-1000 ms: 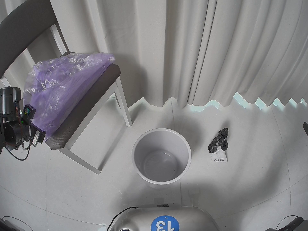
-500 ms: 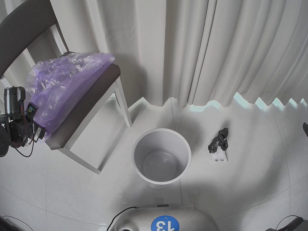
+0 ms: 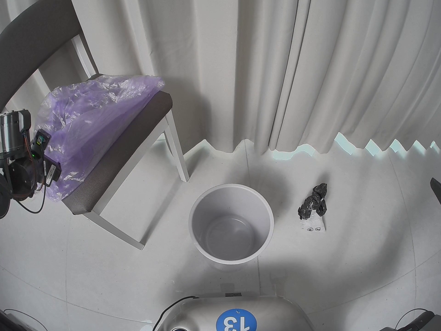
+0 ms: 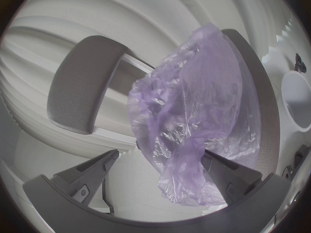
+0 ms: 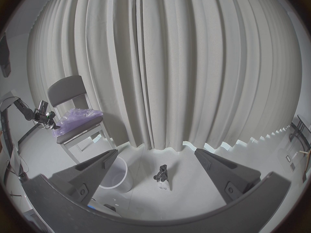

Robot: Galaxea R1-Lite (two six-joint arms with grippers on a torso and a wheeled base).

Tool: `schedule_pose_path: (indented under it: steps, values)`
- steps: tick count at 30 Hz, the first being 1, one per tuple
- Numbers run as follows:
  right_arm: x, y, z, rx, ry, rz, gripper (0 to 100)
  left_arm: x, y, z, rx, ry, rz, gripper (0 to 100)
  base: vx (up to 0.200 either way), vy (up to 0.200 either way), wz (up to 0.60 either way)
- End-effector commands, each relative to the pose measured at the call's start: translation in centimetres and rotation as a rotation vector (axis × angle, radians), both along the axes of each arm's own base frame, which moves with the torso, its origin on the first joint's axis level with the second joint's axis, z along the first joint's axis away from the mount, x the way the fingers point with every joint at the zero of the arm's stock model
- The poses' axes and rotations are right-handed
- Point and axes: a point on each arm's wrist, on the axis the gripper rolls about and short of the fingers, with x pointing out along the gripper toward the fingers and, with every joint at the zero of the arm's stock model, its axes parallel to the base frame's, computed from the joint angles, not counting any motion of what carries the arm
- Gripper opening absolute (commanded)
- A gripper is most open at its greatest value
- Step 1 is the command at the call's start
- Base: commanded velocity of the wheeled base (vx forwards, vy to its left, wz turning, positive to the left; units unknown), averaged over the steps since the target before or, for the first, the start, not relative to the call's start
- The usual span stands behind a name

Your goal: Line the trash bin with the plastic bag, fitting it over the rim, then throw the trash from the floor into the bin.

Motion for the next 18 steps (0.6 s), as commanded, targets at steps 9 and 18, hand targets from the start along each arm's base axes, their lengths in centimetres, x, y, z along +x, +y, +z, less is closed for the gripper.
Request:
schedule_pose_path:
  steps: [9,18]
  values:
    - [0.02,0.01,-0.01,0.0,0.001,0.001,100,-0.43,0.56,0.59,0.002,-0.023,0.024,100,0.0,0.0,0.0]
    - [0.02,0.01,-0.01,0.0,0.001,0.003,100,-0.37,0.86,0.57,-0.001,-0.024,0.035,100,0.0,0.0,0.0]
